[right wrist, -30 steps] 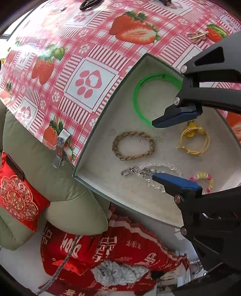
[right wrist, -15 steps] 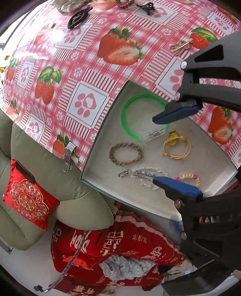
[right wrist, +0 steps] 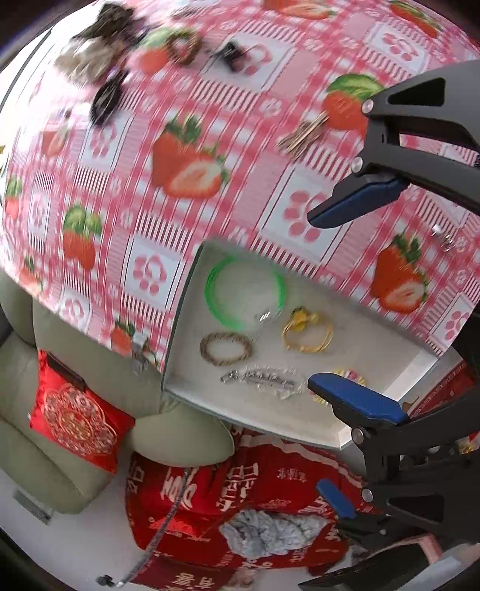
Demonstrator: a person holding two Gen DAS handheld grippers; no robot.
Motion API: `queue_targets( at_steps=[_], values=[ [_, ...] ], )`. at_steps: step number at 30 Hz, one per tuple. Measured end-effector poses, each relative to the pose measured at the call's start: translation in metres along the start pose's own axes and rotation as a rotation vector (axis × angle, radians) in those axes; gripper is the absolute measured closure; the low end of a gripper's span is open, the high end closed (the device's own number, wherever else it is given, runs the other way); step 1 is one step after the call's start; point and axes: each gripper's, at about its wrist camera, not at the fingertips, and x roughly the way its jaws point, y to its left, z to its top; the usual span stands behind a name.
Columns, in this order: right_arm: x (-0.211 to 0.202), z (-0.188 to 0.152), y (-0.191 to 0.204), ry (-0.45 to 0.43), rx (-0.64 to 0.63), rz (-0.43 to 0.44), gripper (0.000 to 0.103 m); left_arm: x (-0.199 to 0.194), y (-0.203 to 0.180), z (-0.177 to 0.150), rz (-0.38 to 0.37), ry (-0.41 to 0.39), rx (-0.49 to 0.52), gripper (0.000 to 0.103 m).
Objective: Organize jewelry
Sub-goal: 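Lower both items into the white tray and open both tools to release them, then move both open tools back over the tablecloth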
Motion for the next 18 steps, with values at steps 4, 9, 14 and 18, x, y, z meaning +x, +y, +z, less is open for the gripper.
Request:
queue_targets(
  at_steps=[4,9,14,18],
  values=[
    [-0.015,-0.017,-0.024,-0.016,0.057,0.007,0.019,-0.002,-0.009,0.000,-0.051,0.027,-0.013,0.000],
    [-0.044,-0.043,-0.056,-0.076,0.140,-0.001,0.000,-0.001,-0.030,-0.002,-0.090,0.052,0.027,0.000],
    [-0.070,-0.070,-0.085,-0.145,0.219,-0.026,0.000,-0.003,-0.058,-0.003,-0.094,0.051,0.124,0.000],
    [-0.088,-0.094,-0.115,-0.178,0.311,-0.045,0.000,-0.003,-0.078,-0.003,-0.121,0.055,0.198,0.000]
  ],
)
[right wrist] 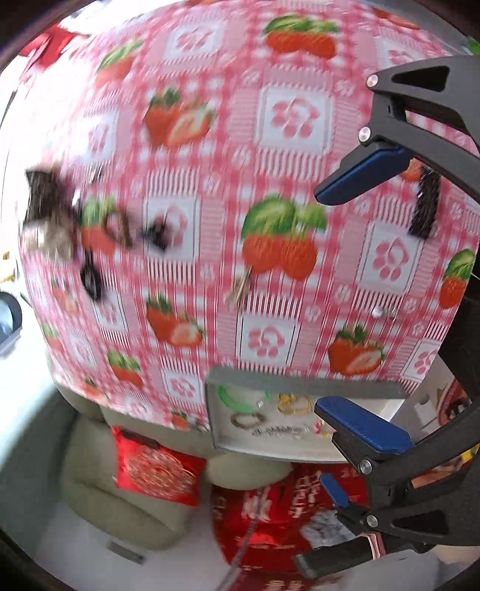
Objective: Organize jewelry
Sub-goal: 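Move both open tools back over the tablecloth, then grasp the black beaded hair clip with the right tool while the left grasps a silver earring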
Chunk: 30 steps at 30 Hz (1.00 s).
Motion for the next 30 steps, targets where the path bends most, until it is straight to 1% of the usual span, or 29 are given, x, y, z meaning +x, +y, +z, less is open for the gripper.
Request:
queue_targets(
  at_steps=[3,5,8,10,14,18,19,21,23,26,27,28,30],
  values=[
    [-0.011,-0.009,-0.027,0.000,0.076,-0.026,0.000,0.004,-0.012,0.003,-0.008,0.008,0.051,0.000],
    [-0.016,-0.016,-0.045,0.009,0.123,-0.041,0.000,0.008,-0.021,0.002,-0.031,0.025,0.097,0.000],
    [-0.019,-0.031,-0.067,0.016,0.176,-0.060,0.000,0.014,-0.038,-0.005,-0.065,0.050,0.184,0.000],
    [-0.018,-0.045,-0.080,0.034,0.205,-0.091,0.000,0.017,-0.050,-0.013,-0.086,0.066,0.237,0.000],
    [-0.010,-0.070,-0.092,0.079,0.228,-0.125,0.000,0.027,-0.070,-0.030,-0.115,0.106,0.320,0.000],
    [0.002,-0.094,-0.095,0.126,0.203,-0.178,0.000,0.035,-0.084,-0.043,-0.143,0.146,0.373,0.000],
    [0.005,-0.098,-0.094,0.134,0.185,-0.196,0.000,0.037,-0.088,-0.047,-0.149,0.154,0.388,0.000],
    [0.009,-0.106,-0.091,0.143,0.137,-0.224,0.000,0.041,-0.095,-0.051,-0.152,0.171,0.404,0.005],
    [0.012,-0.110,-0.086,0.148,0.076,-0.248,0.000,0.045,-0.100,-0.052,-0.157,0.184,0.406,0.005],
    [0.019,-0.115,-0.075,0.160,-0.071,-0.287,0.000,0.051,-0.108,-0.054,-0.171,0.194,0.405,0.006],
    [0.023,-0.118,-0.070,0.169,-0.144,-0.298,0.000,0.053,-0.111,-0.054,-0.175,0.198,0.404,0.013],
    [0.026,-0.119,-0.067,0.174,-0.183,-0.305,0.000,0.056,-0.114,-0.055,-0.175,0.205,0.402,0.020],
    [0.035,-0.124,-0.058,0.194,-0.313,-0.332,0.000,0.065,-0.119,-0.057,-0.173,0.236,0.384,0.021]
  ],
)
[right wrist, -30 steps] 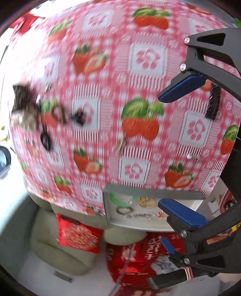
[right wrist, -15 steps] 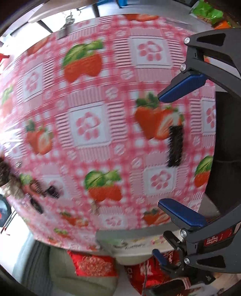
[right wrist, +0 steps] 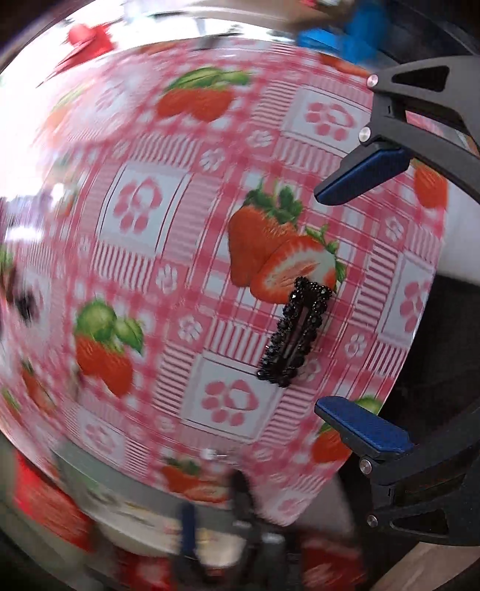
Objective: Organize jewelry
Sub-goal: 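Grasp the black beaded hair clip with the right tool while the left grasps a silver earring, then carry both items over the white tray and open both tools to drop them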
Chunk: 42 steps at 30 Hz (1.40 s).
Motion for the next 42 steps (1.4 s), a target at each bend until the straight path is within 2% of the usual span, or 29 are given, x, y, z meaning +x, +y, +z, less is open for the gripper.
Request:
queue_targets(
  at_steps=[2,3,4,6,11,13,17,19,20,22,24,27,31,37,42],
  values=[
    [0.004,0.000,0.009,-0.002,-0.080,-0.026,0.001,0.007,-0.001,0.000,-0.005,0.008,-0.025,0.026],
    [0.006,0.001,0.013,-0.006,-0.123,-0.034,0.001,0.011,-0.001,-0.001,-0.004,0.014,-0.037,0.035],
    [0.009,0.001,0.017,-0.008,-0.155,-0.040,0.002,0.016,-0.001,-0.001,-0.005,0.028,-0.051,0.037],
    [0.015,0.002,0.024,-0.007,-0.211,-0.055,0.004,0.021,0.000,-0.003,-0.003,0.034,-0.075,0.037],
    [0.029,0.001,0.041,0.002,-0.307,-0.092,0.017,0.029,0.006,-0.009,0.007,0.033,-0.109,0.037],
    [0.033,0.002,0.043,0.005,-0.318,-0.103,0.026,0.028,0.006,-0.011,0.012,0.029,-0.105,0.037],
    [0.039,0.006,0.044,0.006,-0.305,-0.107,0.027,0.028,-0.005,-0.006,0.027,0.021,-0.093,0.057],
    [0.040,0.006,0.045,0.010,-0.284,-0.091,0.032,0.028,-0.011,-0.003,0.029,0.020,-0.086,0.079],
    [0.043,0.010,0.048,0.011,-0.277,-0.085,0.035,0.027,-0.011,-0.001,0.022,0.021,-0.087,0.082],
    [0.040,0.010,0.048,0.005,-0.256,-0.082,0.050,0.026,-0.010,0.000,0.002,0.021,-0.099,0.081],
    [0.038,0.021,0.043,0.003,-0.233,-0.084,0.057,0.024,-0.009,0.001,-0.017,0.018,-0.104,0.081],
    [0.033,0.026,0.035,0.006,-0.166,-0.052,0.057,0.012,0.002,0.005,-0.056,0.004,-0.111,0.082],
    [0.025,0.041,0.013,0.004,-0.014,0.032,0.057,-0.007,0.011,0.005,-0.100,-0.027,-0.112,0.081],
    [0.007,0.055,-0.020,-0.016,0.208,0.151,0.057,-0.032,0.024,0.007,-0.126,-0.070,-0.116,0.081],
    [-0.007,0.059,-0.035,-0.030,0.288,0.198,0.057,-0.051,0.031,0.010,-0.129,-0.115,-0.118,0.081]
  ],
)
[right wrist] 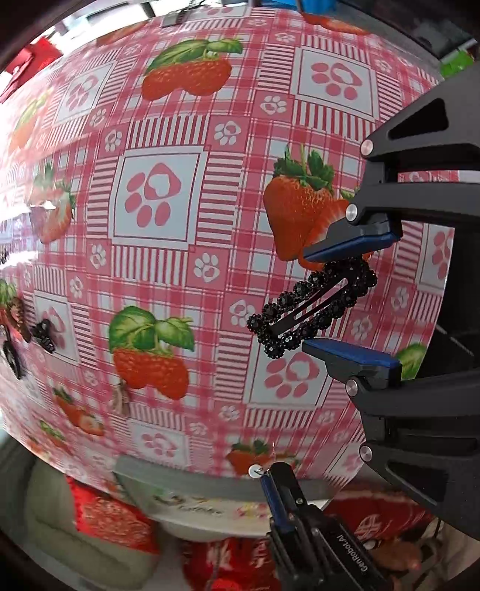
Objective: Organize jewelry
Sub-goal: 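Carry both items over the white tray and open both tools to drop them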
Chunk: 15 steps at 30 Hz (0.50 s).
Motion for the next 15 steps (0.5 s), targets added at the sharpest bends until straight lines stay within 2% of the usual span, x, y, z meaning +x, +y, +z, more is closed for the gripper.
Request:
queue_targets(
  at_steps=[8,15],
  values=[
    [-0.007,-0.021,0.014,-0.019,0.027,0.033,0.057,-0.019,0.020,-0.009,-0.008,-0.065,-0.030,0.081],
    [-0.013,-0.009,0.053,-0.033,-0.024,0.059,0.057,-0.042,0.056,-0.018,0.012,-0.125,-0.105,0.081]
  ],
)
